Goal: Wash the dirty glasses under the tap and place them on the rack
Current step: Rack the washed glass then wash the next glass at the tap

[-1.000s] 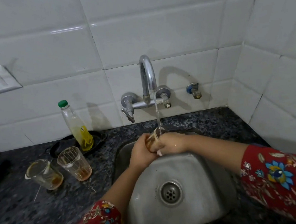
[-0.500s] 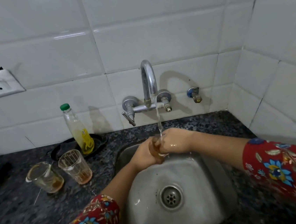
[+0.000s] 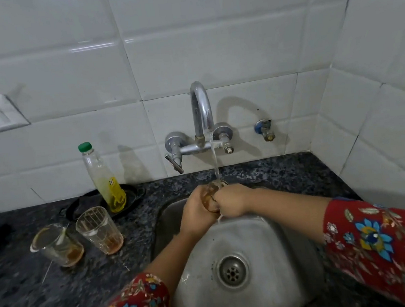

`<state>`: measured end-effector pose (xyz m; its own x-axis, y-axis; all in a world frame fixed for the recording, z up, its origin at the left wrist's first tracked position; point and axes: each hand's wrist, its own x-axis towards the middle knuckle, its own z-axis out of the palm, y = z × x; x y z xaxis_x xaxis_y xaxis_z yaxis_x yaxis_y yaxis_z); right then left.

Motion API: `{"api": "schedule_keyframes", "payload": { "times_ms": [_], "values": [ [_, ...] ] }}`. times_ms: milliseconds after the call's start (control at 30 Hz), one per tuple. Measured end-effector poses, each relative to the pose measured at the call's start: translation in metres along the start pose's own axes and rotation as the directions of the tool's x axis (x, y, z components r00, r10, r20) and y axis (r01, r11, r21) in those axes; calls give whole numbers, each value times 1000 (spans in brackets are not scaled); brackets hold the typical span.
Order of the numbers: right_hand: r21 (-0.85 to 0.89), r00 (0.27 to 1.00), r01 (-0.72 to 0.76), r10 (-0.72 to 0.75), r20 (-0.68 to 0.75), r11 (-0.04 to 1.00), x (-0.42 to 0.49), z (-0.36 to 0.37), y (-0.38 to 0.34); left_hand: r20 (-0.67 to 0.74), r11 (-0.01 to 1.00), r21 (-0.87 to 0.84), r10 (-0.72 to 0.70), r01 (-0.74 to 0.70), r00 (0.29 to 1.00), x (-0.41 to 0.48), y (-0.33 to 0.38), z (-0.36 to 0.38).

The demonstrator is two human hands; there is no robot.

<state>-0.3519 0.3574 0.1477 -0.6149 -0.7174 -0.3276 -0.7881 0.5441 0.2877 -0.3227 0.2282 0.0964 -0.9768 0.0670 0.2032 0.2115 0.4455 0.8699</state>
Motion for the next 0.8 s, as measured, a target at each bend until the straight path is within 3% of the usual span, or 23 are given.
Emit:
{"api": "schedule_keyframes", "payload": {
  "times_ms": [67, 133, 167, 267, 300, 367, 467, 500, 567, 633, 700, 800],
  "values": [
    [2, 998, -29, 29, -54, 1000, -3, 1, 6, 91, 996, -80, 52, -45, 994, 5, -5, -8],
    [-172, 980, 80, -109, -165, 982, -7, 11, 16, 270, 994, -47, 104, -95, 957, 8, -1, -18],
    [-168, 979, 97, -124, -163, 981, -10, 12, 17, 314, 994, -14, 104, -104, 944, 9, -2, -19],
    [52, 999, -54, 53, 10, 997, -9, 15, -5, 202, 997, 58, 28, -40, 979, 7, -11, -7],
    [76, 998, -51, 49, 26, 996, -6, 17, -9, 143, 998, 62, 13, -22, 990, 4, -10, -4],
    [252, 998, -66, 58, 39, 965, -7, 16, -9, 161, 1000, -3, 3, -2, 987, 4, -12, -5],
    [-71, 936, 140, -155, -315, 988, -14, 17, 9, 403, 1000, 8, 14, -19, 915, 11, -11, -19],
    [-98, 914, 165, -190, -358, 981, -16, 19, 11, 439, 1000, 20, -3, -6, 899, 11, -12, -21],
    [65, 970, 78, -61, -236, 995, -19, 16, -1, 373, 999, 51, -23, 5, 927, 8, -14, -17],
    [254, 999, 13, 1, -55, 967, -15, 16, -12, 208, 994, 107, -37, 15, 977, 1, -16, -8],
    [335, 999, -20, 32, -28, 942, -15, 16, -7, 137, 998, 65, -28, 20, 990, -2, -18, -5],
    [90, 985, 64, -49, -167, 994, -20, 22, 12, 296, 999, 35, -24, 14, 955, 6, -27, -11]
  ]
}}
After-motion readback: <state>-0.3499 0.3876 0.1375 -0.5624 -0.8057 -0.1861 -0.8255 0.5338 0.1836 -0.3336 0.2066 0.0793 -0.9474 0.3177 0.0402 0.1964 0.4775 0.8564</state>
